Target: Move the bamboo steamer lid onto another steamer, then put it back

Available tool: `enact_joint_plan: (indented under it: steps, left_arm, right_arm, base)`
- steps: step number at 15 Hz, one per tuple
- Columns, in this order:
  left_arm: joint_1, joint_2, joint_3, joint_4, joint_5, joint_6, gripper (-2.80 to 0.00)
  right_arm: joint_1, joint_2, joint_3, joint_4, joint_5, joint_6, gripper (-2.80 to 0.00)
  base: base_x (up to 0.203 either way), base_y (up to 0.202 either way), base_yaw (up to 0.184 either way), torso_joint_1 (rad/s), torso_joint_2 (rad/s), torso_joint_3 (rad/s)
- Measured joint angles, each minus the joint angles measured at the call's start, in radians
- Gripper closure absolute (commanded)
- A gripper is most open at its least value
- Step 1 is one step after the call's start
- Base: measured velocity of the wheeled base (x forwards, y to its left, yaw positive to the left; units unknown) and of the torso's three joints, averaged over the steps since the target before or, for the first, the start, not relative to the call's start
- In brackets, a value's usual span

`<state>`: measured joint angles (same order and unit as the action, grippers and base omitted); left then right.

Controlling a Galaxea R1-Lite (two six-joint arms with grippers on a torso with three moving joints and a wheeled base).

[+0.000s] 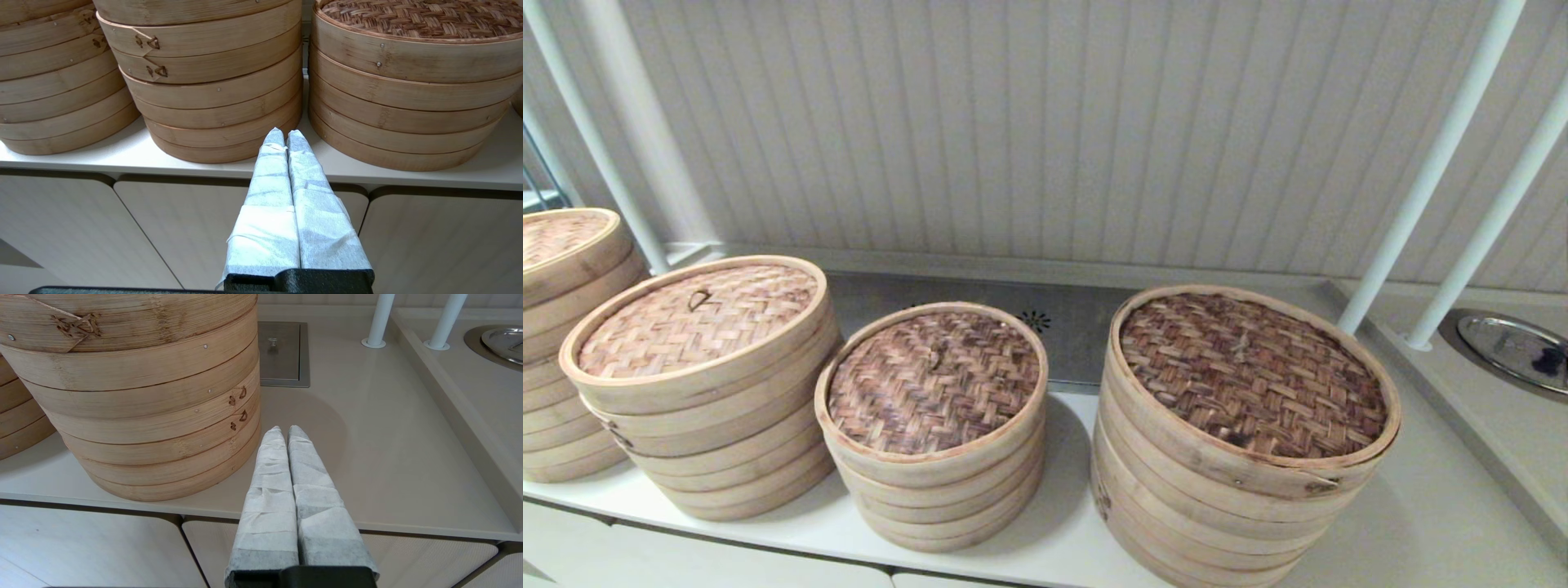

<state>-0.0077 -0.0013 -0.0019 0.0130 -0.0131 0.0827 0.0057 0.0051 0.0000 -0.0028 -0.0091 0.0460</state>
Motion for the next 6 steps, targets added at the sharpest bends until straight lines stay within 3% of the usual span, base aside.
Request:
enact_joint_plan:
  steps: [6]
  left_arm:
    - [0.0, 0.0, 0.0, 0.0, -0.002, 0.0, 0.0]
  right_arm:
    - [0.0, 0.0, 0.0, 0.0, 0.0, 0.0, 0.0]
  base:
    - [0.0, 0.0, 0.0, 0.0, 0.0, 0.0]
